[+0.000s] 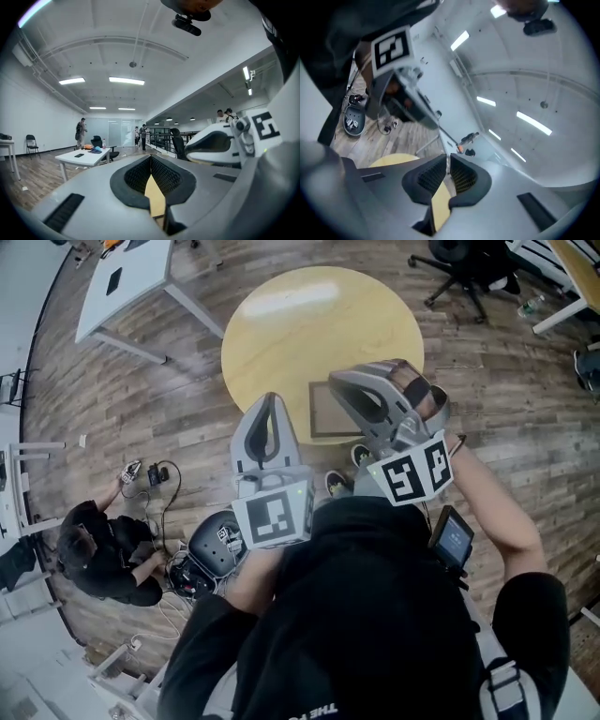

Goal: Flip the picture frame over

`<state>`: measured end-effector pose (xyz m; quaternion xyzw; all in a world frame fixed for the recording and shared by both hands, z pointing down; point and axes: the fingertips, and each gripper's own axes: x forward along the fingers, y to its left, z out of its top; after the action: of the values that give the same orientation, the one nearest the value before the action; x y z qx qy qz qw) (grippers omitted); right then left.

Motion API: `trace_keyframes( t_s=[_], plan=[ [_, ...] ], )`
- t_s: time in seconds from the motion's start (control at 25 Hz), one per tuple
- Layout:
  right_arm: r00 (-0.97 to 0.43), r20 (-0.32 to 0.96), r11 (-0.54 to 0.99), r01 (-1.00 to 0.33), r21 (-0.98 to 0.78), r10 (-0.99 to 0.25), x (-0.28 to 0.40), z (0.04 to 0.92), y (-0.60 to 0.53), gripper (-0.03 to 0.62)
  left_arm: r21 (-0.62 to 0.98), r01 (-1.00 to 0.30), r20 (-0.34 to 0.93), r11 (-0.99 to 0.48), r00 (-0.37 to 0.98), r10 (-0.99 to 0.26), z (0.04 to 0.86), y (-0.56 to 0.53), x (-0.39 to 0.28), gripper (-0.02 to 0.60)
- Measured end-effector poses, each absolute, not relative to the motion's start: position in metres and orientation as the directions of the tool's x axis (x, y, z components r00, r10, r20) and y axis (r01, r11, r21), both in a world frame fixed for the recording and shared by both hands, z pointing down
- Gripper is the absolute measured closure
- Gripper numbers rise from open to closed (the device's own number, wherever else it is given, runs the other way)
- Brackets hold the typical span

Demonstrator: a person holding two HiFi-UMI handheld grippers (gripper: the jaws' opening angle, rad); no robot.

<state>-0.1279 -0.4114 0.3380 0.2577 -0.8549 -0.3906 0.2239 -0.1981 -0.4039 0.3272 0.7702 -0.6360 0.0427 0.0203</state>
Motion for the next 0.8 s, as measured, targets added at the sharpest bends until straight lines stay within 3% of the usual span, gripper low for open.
trace_keyframes(
  t_s=[0.16, 0.32, 0.56, 0.8],
  plan=[
    [-0.833, -0.060, 0.564, -0.423, 0.709, -0.550, -0.114, 0.248, -0.371, 0.569, -0.016, -0.978, 0.055, -0.207, 0.206, -0.977, 0.309, -0.399, -0.192, 0.558],
    [-0.775, -0.181, 0.648, -0.612, 0.454, -0.606, -0.079, 0.207, -0.371, 0.569, 0.010, -0.968, 0.027, -0.252, 0.252, -0.967, 0.300, -0.394, -0.177, 0.558],
    [-0.635, -0.113, 0.637, -0.771, 0.022, -0.764, -0.014, 0.242, -0.401, 0.569, 0.021, -0.956, 0.033, -0.292, 0.293, -0.956, 0.306, -0.390, -0.160, 0.558],
    [-0.538, -0.082, 0.542, -0.839, -0.042, -0.839, 0.021, 0.256, -0.405, 0.569, 0.040, -0.946, 0.055, -0.321, 0.323, -0.945, 0.311, -0.395, -0.146, 0.560]
  ],
)
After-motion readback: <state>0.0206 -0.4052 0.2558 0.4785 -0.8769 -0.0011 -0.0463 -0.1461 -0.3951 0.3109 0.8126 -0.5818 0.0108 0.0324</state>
